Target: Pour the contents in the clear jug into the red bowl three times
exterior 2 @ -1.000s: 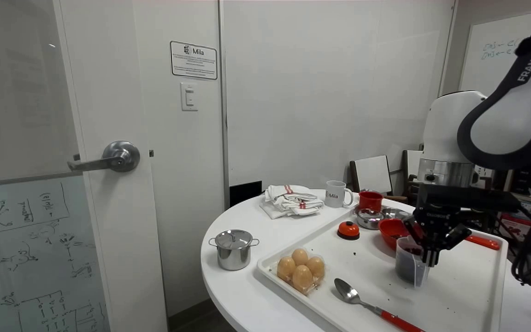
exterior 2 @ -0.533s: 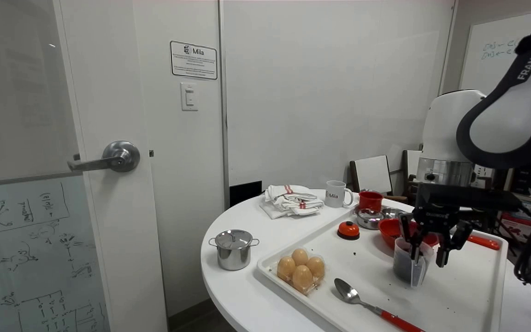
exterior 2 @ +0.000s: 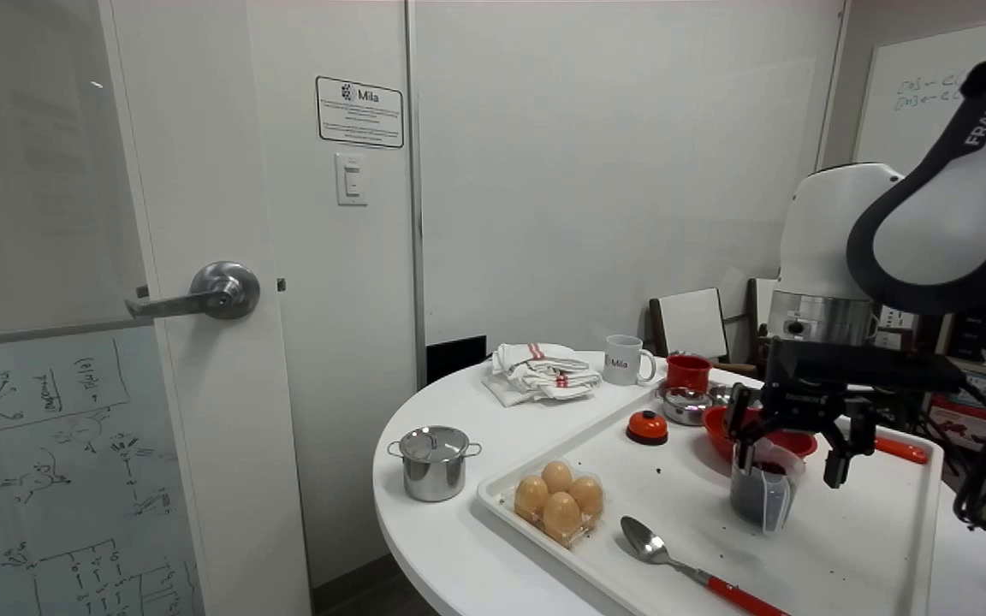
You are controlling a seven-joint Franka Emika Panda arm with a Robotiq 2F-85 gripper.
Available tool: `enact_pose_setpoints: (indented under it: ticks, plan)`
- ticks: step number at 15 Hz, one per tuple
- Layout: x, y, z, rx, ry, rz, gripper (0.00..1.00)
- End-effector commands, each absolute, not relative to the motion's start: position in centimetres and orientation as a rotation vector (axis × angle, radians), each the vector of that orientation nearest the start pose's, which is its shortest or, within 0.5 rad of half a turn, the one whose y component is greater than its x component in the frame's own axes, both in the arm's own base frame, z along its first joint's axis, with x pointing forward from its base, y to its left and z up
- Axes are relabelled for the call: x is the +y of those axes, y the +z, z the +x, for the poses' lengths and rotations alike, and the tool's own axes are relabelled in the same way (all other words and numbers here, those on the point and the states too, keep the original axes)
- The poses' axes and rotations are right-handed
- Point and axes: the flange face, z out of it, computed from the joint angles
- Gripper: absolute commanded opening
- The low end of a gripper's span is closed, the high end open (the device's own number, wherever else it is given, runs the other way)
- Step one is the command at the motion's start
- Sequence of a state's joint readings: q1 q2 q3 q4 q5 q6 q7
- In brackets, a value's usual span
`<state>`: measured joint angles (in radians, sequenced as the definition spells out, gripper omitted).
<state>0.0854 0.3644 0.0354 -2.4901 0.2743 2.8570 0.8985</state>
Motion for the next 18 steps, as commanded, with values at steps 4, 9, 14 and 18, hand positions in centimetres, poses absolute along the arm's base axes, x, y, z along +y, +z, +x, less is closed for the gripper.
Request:
enact_pose_setpoints:
  ticks: [4, 9, 14, 18]
  plan:
    - [4.31, 14.63, 47.07, 1.513, 0.026, -2.671, 0.83]
    - [4.17, 14.51, 47.11, 1.515, 0.022, -2.678, 0.35]
    - [4.17, 14.48, 47.14, 1.512, 0.021, -2.678, 0.05]
    - [4.15, 14.48, 47.01, 1.507, 0.039, -2.681, 0.32]
